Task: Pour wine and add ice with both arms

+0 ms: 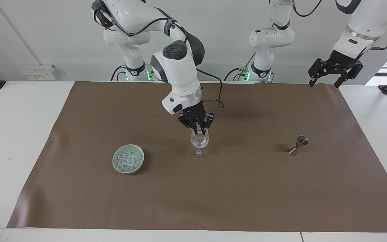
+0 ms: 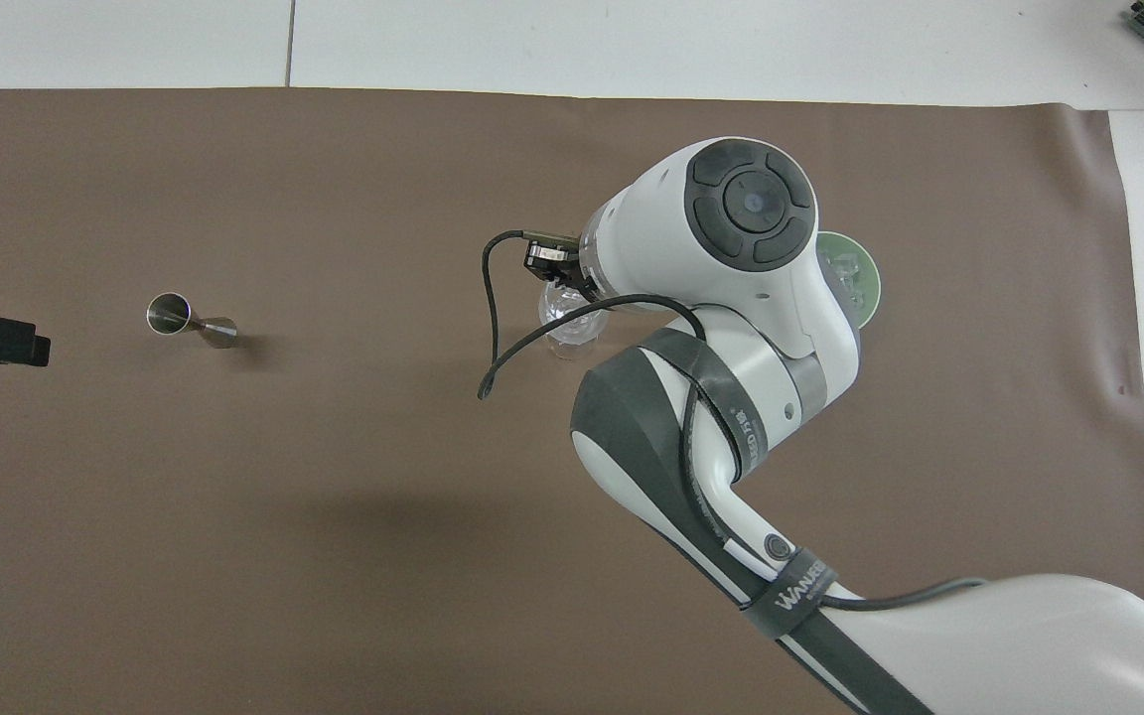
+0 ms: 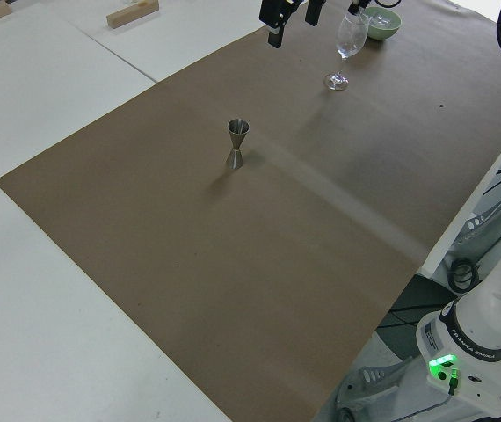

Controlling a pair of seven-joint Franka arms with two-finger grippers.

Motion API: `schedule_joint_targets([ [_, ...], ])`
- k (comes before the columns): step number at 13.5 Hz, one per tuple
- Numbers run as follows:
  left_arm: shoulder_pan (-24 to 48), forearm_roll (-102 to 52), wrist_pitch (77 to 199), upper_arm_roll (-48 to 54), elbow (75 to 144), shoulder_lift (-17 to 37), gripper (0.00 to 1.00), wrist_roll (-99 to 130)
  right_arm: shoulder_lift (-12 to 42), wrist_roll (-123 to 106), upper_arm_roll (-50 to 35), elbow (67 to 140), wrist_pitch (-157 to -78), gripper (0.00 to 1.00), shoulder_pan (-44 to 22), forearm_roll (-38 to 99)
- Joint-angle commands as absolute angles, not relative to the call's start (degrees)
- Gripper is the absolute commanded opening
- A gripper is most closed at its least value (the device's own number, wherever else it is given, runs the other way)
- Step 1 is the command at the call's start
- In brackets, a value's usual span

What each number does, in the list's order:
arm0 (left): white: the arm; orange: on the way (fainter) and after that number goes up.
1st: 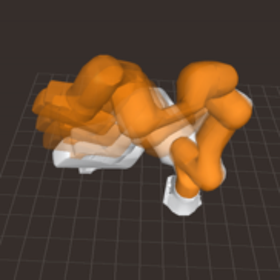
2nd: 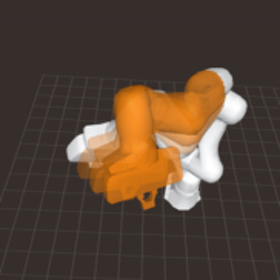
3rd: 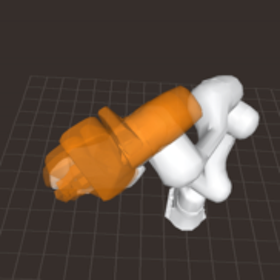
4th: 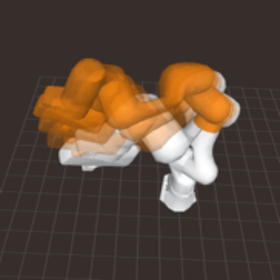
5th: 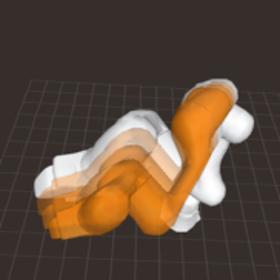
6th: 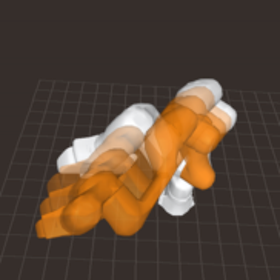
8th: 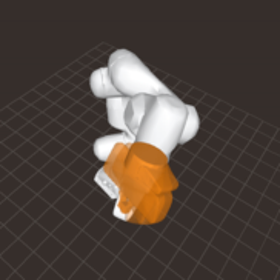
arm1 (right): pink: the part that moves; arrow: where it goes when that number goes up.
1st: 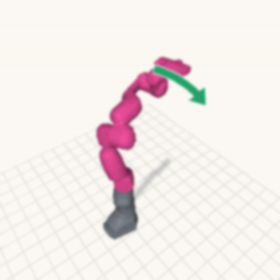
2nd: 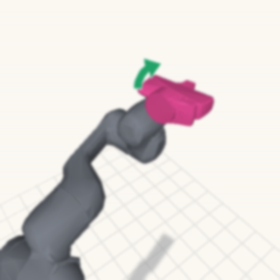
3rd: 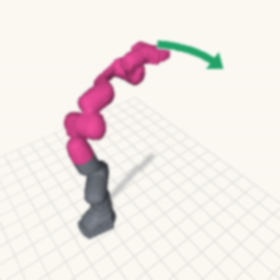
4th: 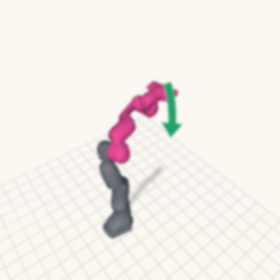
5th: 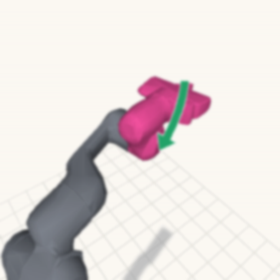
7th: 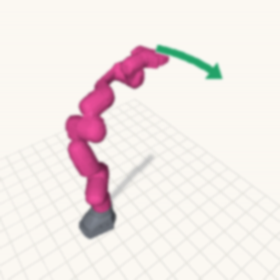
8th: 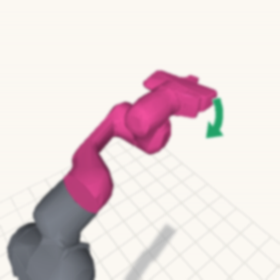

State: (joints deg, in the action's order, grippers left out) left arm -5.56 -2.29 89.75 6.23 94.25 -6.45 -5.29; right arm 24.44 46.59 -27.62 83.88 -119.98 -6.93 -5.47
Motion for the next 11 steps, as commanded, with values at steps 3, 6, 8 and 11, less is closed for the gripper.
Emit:
schedule_joint_targets([
  [3,-5.7,-1.9,88.7,6.2,95.7,-8.1,1.00,-5.4,23.6,47.7,-28.0,84.5,-119.2,0.32,-6.2,-4.6],
  [6,-5.3,-1.9,88.5,6.2,95.8,-8.2,1.00,-5.3,23.6,47.7,-28.0,84.5,-119.2,0.32,-6.2,-4.6],
  [8,-5.2,-1.9,88.5,6.2,95.7,-8.2,1.00,-5.2,23.5,47.7,-28.0,84.5,-119.1,0.31,-6.2,-4.6],
  [11,-5.1,-1.9,88.5,6.3,95.7,-8.1,1.00,-4.4,23.3,47.6,-27.9,84.2,-118.9,0.30,-6.2,-4.7],
])
